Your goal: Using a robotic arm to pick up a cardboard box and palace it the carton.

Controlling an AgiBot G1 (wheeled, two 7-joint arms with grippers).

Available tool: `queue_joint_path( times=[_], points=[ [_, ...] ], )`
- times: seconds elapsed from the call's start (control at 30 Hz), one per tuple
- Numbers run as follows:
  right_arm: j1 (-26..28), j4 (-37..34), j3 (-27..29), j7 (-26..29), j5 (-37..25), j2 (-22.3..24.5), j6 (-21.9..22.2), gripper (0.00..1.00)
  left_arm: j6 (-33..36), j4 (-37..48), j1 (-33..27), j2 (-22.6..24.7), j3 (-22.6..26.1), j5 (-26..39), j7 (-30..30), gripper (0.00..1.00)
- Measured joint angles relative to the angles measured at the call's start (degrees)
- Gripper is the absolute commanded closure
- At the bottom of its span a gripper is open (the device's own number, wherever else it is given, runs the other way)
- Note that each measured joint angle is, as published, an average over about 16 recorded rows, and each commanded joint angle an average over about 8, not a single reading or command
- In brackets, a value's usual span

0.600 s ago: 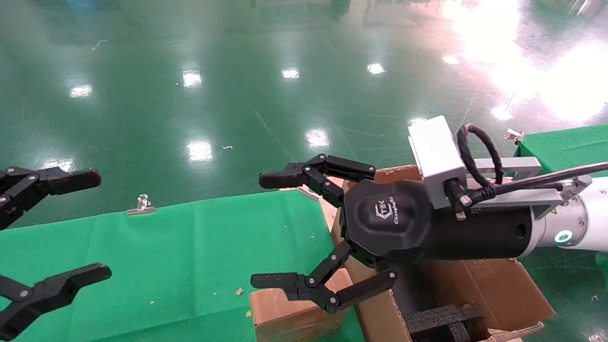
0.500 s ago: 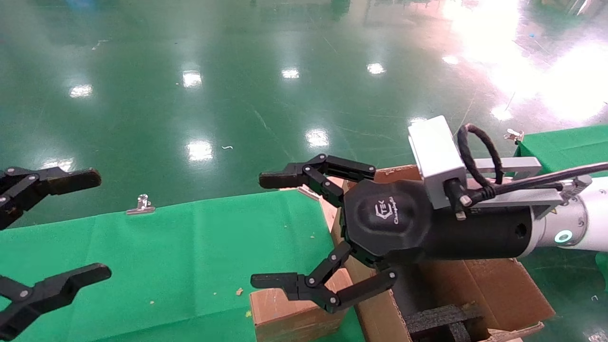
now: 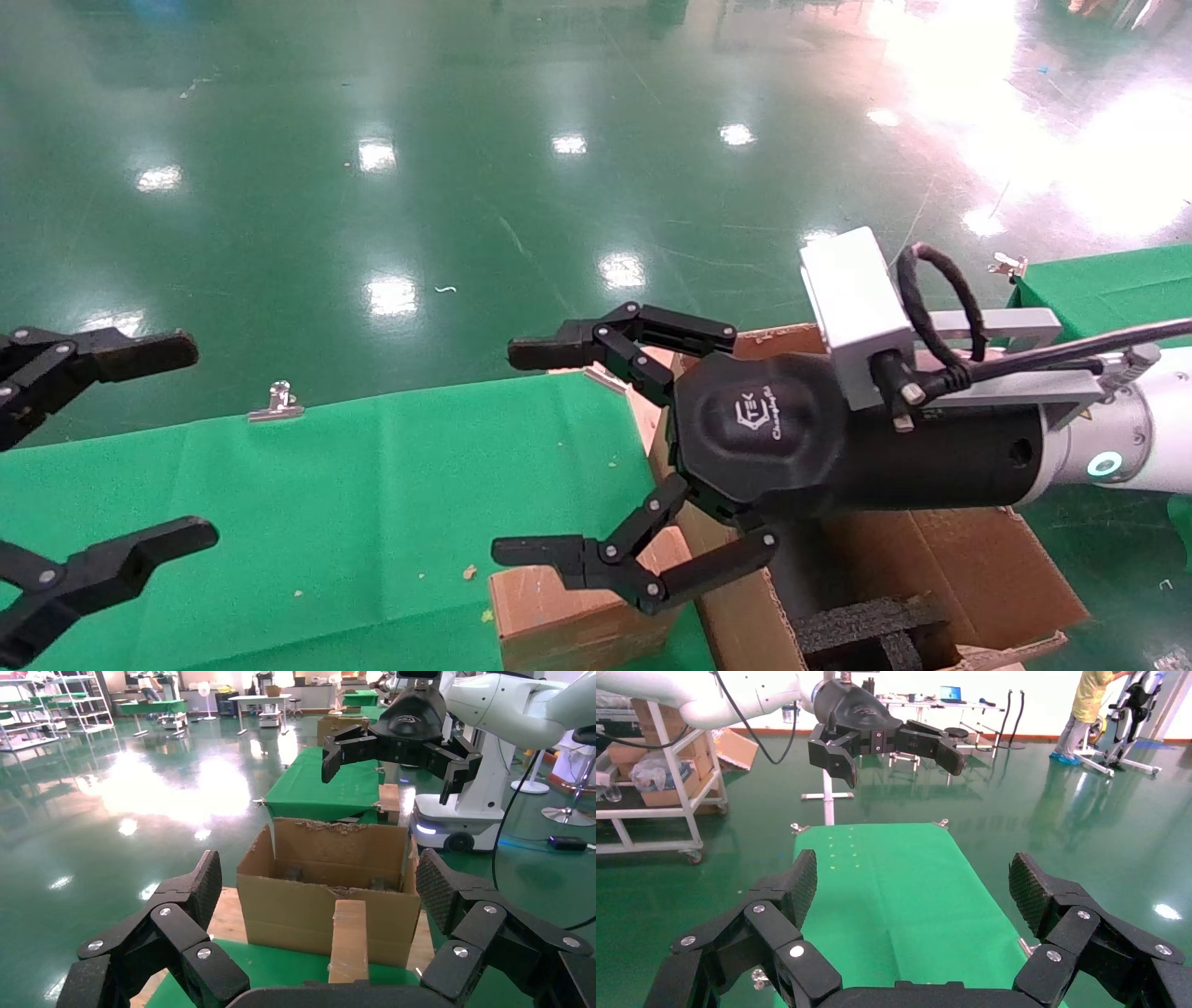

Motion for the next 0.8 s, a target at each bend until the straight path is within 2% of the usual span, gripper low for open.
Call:
queue_joint_path(
  times=[0.1, 0.13, 0.47, 0.8],
  points=[
    [0.0, 0.0, 0.0, 0.0, 0.0, 0.0, 0.0, 0.00, 0.0, 0.0, 0.0, 0.0, 0.0, 0.0, 0.0, 0.93],
    [0.0, 0.0, 0.0, 0.0, 0.0, 0.0, 0.0, 0.00, 0.0, 0.0, 0.0, 0.0, 0.0, 0.0, 0.0, 0.98],
    [0.4, -0.2, -0.8, 0.3, -1.7, 0.1, -0.3, 0.00, 0.0, 0.0, 0.0, 0.0, 0.0, 0.0, 0.0, 1.00],
    [4.9, -1.7, -6.0, 2.1, -11.1, -0.6, -2.5, 0.00, 0.0, 0.0, 0.0, 0.0, 0.0, 0.0, 0.0, 1.00]
  ],
)
